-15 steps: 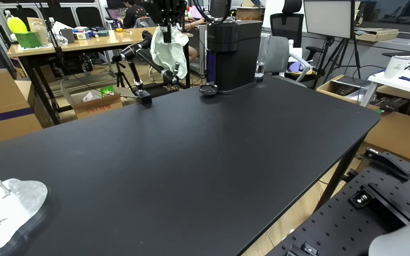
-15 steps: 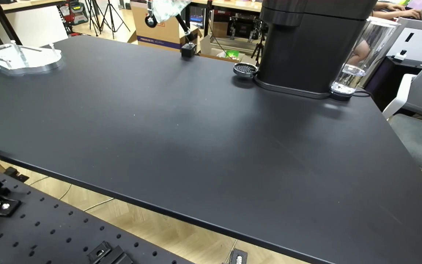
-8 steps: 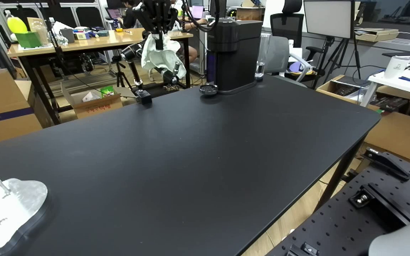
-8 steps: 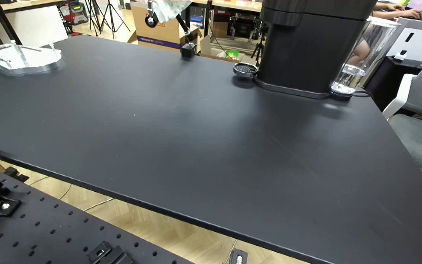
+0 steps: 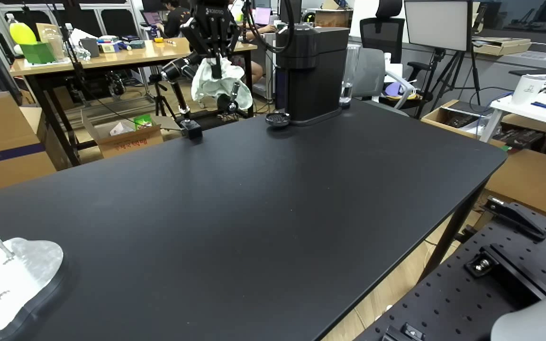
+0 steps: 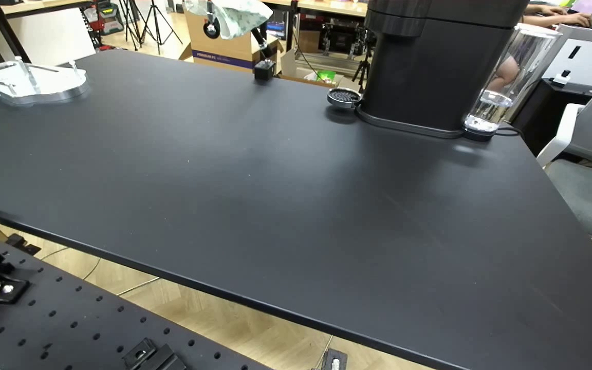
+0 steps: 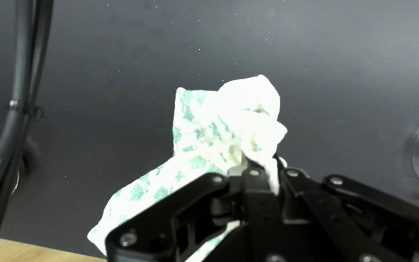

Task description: Pick the cloth and hang it on the object

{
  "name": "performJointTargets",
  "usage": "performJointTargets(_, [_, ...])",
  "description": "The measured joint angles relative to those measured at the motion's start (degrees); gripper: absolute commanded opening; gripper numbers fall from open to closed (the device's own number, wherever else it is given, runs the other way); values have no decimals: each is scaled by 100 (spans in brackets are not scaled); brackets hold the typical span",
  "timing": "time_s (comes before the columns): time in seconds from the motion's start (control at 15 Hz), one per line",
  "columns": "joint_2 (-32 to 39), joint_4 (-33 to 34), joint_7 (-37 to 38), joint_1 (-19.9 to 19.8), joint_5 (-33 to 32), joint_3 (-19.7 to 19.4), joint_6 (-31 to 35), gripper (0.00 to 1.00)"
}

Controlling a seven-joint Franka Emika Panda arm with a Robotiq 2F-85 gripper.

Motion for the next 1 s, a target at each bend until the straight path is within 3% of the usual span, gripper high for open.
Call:
performJointTargets(0.2, [65,57,40,-1,0,-1,-119,1])
performJointTargets(0.27, [85,58,57,-6,0,-9,-160,31])
performJointTargets(0.4, [140,64,100,-23,8,-37,-244,37])
performJointTargets(0.93, [238,193,174,-86,107,-114,-362,92])
performJointTargets(1.0, [241,209,180,-85,107,-122,-363,55])
